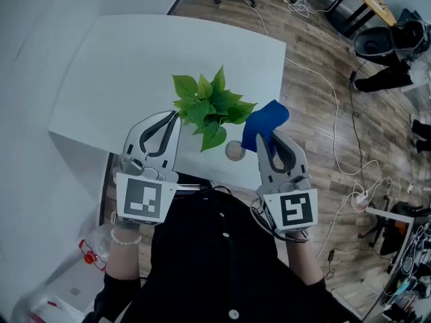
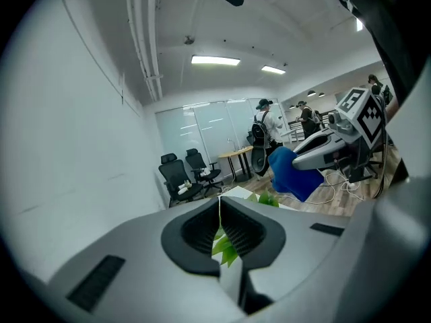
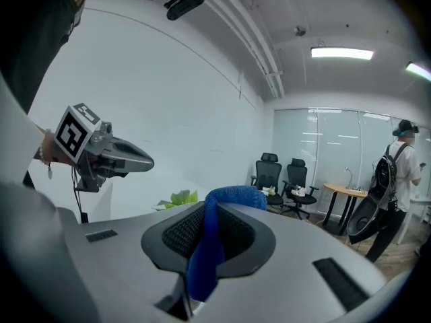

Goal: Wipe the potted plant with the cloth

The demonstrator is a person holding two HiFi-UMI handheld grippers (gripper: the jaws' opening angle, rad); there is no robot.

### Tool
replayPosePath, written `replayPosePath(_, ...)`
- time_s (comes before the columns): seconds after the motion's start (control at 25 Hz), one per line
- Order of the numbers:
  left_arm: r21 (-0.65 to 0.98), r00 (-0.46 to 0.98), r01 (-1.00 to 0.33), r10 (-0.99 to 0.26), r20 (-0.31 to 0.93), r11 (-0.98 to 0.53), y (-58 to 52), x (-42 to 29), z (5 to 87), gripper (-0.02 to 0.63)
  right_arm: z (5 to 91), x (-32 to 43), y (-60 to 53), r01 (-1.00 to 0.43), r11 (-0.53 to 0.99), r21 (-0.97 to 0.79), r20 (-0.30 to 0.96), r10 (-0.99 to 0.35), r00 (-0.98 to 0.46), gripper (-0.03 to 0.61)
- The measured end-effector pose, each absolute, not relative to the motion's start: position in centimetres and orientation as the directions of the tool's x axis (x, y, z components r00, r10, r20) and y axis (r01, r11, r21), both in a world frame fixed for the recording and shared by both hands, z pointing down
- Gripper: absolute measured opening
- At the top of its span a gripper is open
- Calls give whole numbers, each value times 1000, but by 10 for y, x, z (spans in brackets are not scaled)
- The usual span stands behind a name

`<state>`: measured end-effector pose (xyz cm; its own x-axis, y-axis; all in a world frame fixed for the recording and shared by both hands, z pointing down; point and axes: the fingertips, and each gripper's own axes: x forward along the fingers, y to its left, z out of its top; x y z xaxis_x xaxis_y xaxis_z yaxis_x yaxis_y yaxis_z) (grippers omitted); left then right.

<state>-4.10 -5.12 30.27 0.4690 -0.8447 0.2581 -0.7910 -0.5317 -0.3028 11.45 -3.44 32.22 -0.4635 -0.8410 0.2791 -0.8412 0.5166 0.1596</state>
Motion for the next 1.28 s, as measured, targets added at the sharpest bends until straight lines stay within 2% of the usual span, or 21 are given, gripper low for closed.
replayPosePath(0.44,-286,493,-789,-838,234,-544,-45,-35,282,17,280,107,-36,-841,513,174,189,-855,-483,75)
replayPosePath(1.28,-262,511,-788,-829,227,-557,-48,-31,280,15,284,101,-36,-843,512,165,201,-854,-479,75)
